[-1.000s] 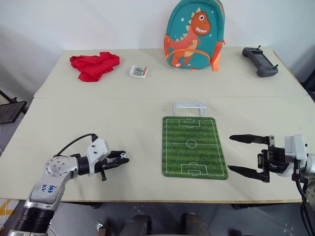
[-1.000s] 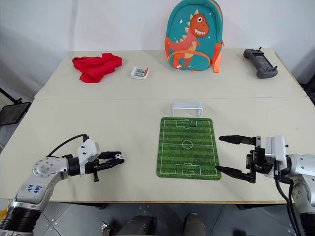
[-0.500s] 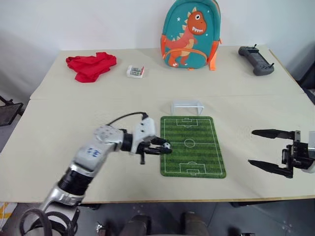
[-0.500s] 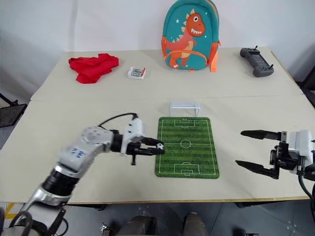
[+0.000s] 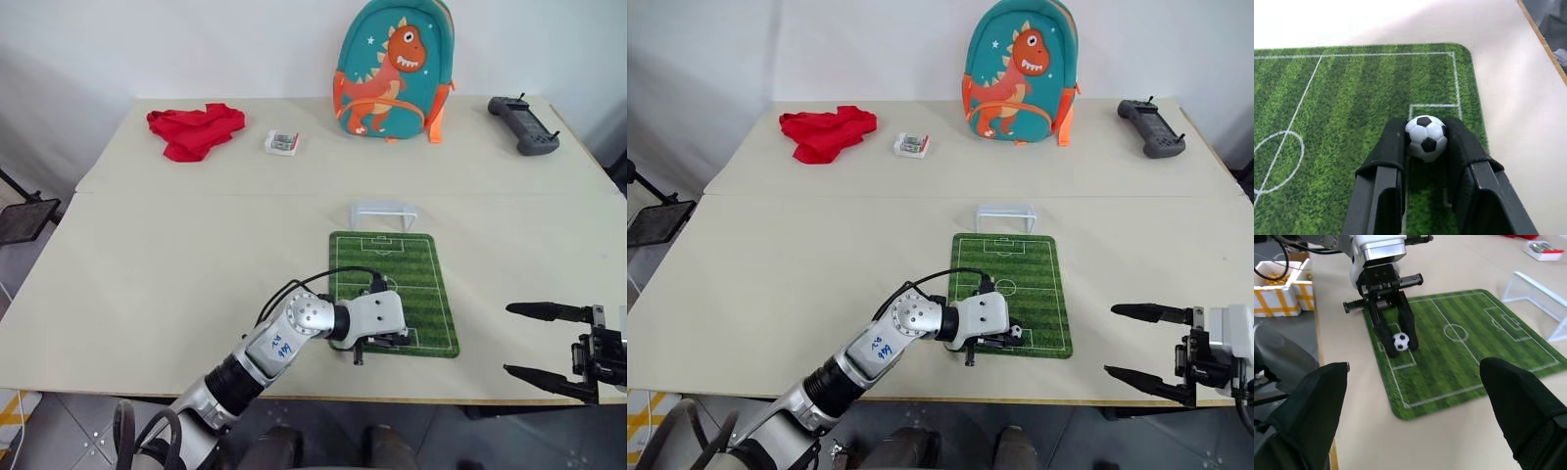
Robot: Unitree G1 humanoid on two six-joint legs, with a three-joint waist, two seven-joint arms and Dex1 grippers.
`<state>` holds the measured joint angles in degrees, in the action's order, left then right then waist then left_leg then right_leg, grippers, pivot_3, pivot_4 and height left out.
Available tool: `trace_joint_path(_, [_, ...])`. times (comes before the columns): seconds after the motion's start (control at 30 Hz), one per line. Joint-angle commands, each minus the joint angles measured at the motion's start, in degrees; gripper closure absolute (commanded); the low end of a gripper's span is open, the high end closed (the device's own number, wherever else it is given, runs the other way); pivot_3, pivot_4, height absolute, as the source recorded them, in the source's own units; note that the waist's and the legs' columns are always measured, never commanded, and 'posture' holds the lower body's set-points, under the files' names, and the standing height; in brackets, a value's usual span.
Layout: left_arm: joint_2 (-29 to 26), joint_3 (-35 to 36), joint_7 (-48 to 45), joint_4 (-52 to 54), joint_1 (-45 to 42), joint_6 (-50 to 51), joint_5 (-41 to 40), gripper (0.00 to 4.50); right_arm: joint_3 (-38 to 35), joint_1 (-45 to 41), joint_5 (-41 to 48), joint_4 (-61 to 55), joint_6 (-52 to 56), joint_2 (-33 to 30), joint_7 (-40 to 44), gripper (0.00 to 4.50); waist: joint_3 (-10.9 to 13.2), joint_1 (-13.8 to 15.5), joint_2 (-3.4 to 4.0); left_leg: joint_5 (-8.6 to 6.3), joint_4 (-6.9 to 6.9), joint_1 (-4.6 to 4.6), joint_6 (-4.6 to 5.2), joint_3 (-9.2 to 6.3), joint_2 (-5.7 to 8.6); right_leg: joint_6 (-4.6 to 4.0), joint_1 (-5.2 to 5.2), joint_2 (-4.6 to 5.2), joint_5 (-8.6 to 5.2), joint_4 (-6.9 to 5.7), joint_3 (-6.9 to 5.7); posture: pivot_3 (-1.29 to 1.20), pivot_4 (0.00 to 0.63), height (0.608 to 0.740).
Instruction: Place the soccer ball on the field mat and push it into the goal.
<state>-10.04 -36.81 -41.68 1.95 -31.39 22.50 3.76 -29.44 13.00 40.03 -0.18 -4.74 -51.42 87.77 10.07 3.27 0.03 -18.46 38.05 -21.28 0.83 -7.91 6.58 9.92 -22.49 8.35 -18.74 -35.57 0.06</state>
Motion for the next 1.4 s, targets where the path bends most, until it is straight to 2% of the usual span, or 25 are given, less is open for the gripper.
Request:
trace_joint_path(0.03, [0.5, -0.3, 0.4, 2.6, 0.4, 0.3, 1.1, 3.63, -2.4, 1.4, 1.2, -0.1, -0.7, 0.8, 2.5, 0.0, 0.0, 0.1, 0.0, 0.0, 0.0, 0.0, 0.0, 0.0, 0.0, 0.0, 0.0, 0.0, 0.0, -0.01, 0.0, 0.0, 0.15, 0.74])
trace_joint_path(0.5, [-0.4, -0.4, -0.7, 5.8, 1.0, 3.2, 3.0, 3.63, 0.5, 1.0, 1.7, 10.2, -7.6, -2.1, 4.7, 0.0, 0.0, -0.2, 0.01, 0.0, -0.02, 0.03, 0.0, 0.05, -0.02, 0.0, -0.03, 0.0, 0.0, -0.02, 0.05, 0.0, 0.15, 0.74])
trace_joint_path(0.57, [-0.2, 0.0, -0.7, 6.2, 1.2, 3.2, 2.6, 2.92, 1.3, 1.1, 2.0, 12.4, -9.3, -2.8, 4.7, 0.0, 0.0, -0.2, 0.01, 0.0, -0.03, 0.04, 0.0, 0.05, -0.02, 0.0, -0.03, -0.01, 0.0, -0.02, 0.05, 0.0, 0.15, 0.74])
trace_joint_path(0.77, [-0.1, 0.7, -0.9, 6.7, 1.0, 3.0, 2.3, 1.19, 3.4, 1.3, 3.1, 15.4, -12.8, -3.4, 4.7, 0.0, 0.0, -0.2, 0.0, 0.0, -0.03, 0.05, 0.0, 0.07, -0.02, 0.0, -0.03, -0.01, 0.0, -0.01, 0.07, 0.0, 0.15, 0.74])
trace_joint_path(1.07, [0.5, 2.4, -1.1, 6.8, 0.7, 1.5, 1.2, 1.19, 6.3, 0.2, 3.7, 18.4, -15.3, -3.9, 4.7, 0.0, 0.0, -0.2, 0.02, 0.0, -0.03, 0.05, 0.0, 0.09, -0.02, 0.0, -0.03, -0.01, 0.0, -0.01, 0.07, 0.0, 0.15, 0.74])
trace_joint_path(1.27, [1.6, 9.4, -1.7, 8.2, 0.0, 1.4, -4.7, 1.19, 7.2, -0.8, 4.8, 20.0, -16.9, -4.2, 4.7, 0.0, 0.0, -0.2, 0.02, 0.0, -0.03, 0.06, 0.0, 0.1, -0.03, 0.0, -0.04, -0.01, 0.0, -0.02, 0.08, 0.0, 0.15, 0.74])
trace_joint_path(1.4, [-5.2, 13.2, -7.8, 13.8, 1.3, 2.0, -9.0, 1.19, 8.0, -2.4, 6.8, 23.2, -19.4, -5.4, 4.7, 0.0, 0.0, -0.3, 0.05, 0.0, -0.03, 0.07, 0.0, 0.11, -0.04, 0.0, -0.06, -0.01, 0.0, -0.05, 0.09, 0.0, 0.15, 0.74])
